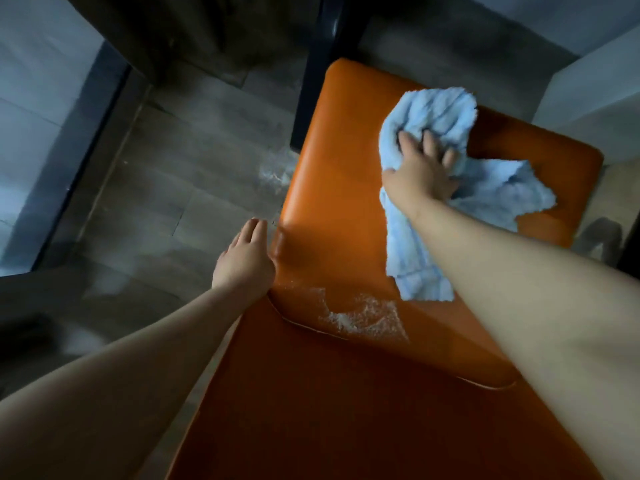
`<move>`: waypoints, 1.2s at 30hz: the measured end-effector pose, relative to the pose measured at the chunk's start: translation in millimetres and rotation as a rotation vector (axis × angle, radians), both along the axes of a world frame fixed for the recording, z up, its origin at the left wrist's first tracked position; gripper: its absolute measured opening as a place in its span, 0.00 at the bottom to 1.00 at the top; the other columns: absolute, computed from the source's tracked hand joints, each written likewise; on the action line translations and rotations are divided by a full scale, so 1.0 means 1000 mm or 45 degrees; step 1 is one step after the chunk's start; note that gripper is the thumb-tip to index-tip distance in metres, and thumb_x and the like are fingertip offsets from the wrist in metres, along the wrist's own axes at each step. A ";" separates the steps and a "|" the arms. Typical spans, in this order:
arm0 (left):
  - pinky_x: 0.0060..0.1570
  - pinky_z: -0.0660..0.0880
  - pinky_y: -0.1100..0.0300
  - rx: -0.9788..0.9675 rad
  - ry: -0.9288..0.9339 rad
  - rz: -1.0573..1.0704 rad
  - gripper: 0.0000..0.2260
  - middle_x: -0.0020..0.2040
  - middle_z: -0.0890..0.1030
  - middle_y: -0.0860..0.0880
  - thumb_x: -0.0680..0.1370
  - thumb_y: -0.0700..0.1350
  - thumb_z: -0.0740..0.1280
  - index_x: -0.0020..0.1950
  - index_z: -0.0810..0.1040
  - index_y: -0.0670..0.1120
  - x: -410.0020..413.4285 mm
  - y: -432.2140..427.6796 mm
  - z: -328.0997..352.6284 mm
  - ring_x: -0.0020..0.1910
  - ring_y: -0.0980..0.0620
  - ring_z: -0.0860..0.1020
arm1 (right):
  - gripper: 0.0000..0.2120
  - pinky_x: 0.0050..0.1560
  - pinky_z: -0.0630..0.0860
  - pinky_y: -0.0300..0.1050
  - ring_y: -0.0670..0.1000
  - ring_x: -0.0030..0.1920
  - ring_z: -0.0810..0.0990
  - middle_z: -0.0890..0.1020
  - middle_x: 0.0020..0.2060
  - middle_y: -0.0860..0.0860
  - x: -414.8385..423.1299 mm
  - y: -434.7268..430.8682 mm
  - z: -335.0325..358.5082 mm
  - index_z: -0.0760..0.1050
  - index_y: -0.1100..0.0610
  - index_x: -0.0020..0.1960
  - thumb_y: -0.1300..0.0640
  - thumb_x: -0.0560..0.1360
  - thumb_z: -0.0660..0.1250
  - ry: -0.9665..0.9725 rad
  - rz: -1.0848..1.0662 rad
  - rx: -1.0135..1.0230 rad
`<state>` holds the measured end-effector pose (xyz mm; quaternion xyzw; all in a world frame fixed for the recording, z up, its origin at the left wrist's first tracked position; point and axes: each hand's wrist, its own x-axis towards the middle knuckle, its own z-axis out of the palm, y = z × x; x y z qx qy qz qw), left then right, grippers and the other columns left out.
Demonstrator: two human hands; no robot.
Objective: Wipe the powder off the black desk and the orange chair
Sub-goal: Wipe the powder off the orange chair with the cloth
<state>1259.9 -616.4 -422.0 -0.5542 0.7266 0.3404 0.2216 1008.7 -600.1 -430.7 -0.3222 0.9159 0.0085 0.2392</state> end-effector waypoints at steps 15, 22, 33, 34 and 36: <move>0.65 0.64 0.53 -0.009 0.195 0.345 0.28 0.76 0.60 0.47 0.75 0.36 0.56 0.76 0.56 0.45 0.016 -0.019 0.003 0.72 0.46 0.62 | 0.27 0.63 0.61 0.64 0.59 0.72 0.55 0.62 0.73 0.46 0.026 0.049 -0.003 0.66 0.43 0.69 0.51 0.72 0.66 0.072 0.321 -0.054; 0.59 0.68 0.55 0.072 0.129 0.373 0.24 0.68 0.72 0.43 0.75 0.38 0.58 0.71 0.65 0.46 0.019 -0.003 0.003 0.65 0.42 0.71 | 0.24 0.60 0.62 0.55 0.56 0.71 0.57 0.63 0.71 0.43 0.110 0.048 0.005 0.68 0.41 0.67 0.54 0.72 0.63 -0.101 0.889 -0.036; 0.52 0.73 0.56 0.186 0.320 0.960 0.13 0.52 0.81 0.48 0.74 0.43 0.62 0.58 0.76 0.49 0.038 0.016 0.014 0.55 0.44 0.78 | 0.23 0.61 0.61 0.59 0.56 0.71 0.58 0.65 0.70 0.47 0.141 0.083 0.009 0.64 0.42 0.70 0.55 0.76 0.59 -0.171 1.430 0.043; 0.58 0.73 0.54 0.187 0.300 0.949 0.17 0.57 0.80 0.46 0.76 0.42 0.61 0.64 0.74 0.48 0.041 0.018 0.014 0.58 0.44 0.77 | 0.22 0.61 0.61 0.58 0.55 0.71 0.59 0.65 0.69 0.47 0.125 0.093 0.008 0.66 0.42 0.68 0.55 0.76 0.59 -0.135 1.449 0.058; 0.63 0.72 0.50 0.217 0.277 0.917 0.22 0.64 0.76 0.46 0.77 0.41 0.59 0.71 0.68 0.48 0.044 0.020 0.013 0.62 0.45 0.75 | 0.22 0.61 0.60 0.55 0.54 0.72 0.58 0.64 0.70 0.47 0.084 0.110 0.007 0.65 0.41 0.68 0.54 0.75 0.60 -0.026 1.298 0.190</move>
